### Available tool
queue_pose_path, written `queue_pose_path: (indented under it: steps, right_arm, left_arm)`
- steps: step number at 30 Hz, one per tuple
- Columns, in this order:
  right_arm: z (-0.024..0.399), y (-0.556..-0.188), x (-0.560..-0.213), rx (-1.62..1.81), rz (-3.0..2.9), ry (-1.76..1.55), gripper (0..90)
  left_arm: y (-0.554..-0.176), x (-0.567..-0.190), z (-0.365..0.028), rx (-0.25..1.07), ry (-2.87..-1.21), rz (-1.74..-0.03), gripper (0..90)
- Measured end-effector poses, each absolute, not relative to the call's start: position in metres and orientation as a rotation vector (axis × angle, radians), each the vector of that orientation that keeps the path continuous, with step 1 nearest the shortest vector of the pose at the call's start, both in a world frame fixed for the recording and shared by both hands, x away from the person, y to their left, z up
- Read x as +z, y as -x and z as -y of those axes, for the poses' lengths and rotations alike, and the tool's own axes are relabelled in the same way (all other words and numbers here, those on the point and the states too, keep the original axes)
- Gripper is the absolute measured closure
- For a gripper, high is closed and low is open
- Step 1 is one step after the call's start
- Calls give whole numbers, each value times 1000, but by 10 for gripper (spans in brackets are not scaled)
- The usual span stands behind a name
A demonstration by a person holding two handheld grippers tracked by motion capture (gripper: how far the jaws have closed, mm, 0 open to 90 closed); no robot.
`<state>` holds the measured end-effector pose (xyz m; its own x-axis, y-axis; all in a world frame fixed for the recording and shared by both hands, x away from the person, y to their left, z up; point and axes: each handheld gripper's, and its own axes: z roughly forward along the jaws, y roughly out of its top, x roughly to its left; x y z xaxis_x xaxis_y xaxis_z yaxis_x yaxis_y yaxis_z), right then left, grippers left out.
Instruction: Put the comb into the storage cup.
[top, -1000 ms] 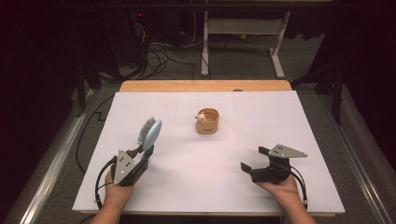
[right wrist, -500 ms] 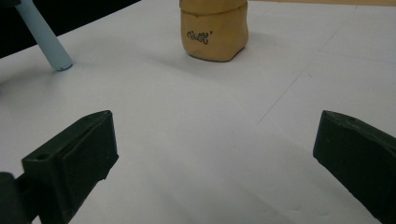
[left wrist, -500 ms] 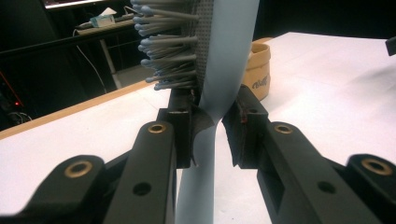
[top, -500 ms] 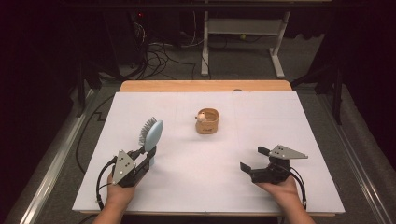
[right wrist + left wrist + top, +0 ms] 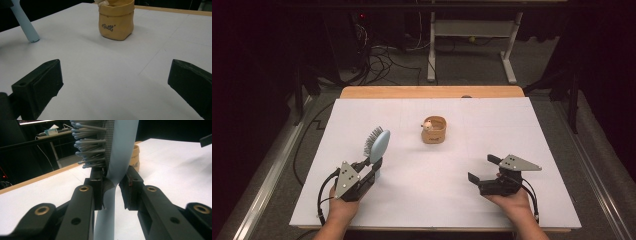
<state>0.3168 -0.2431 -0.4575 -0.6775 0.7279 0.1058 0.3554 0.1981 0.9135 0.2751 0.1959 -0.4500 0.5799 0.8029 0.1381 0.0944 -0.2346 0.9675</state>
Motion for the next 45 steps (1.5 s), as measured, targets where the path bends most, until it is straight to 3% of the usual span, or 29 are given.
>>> queue_pose_path:
  steps: [45]
  right_arm:
    - [154, -327, -408, 1672, -2125, -816, 0]
  left_arm:
    - [-278, -446, -140, 766, -1722, -668, 733]
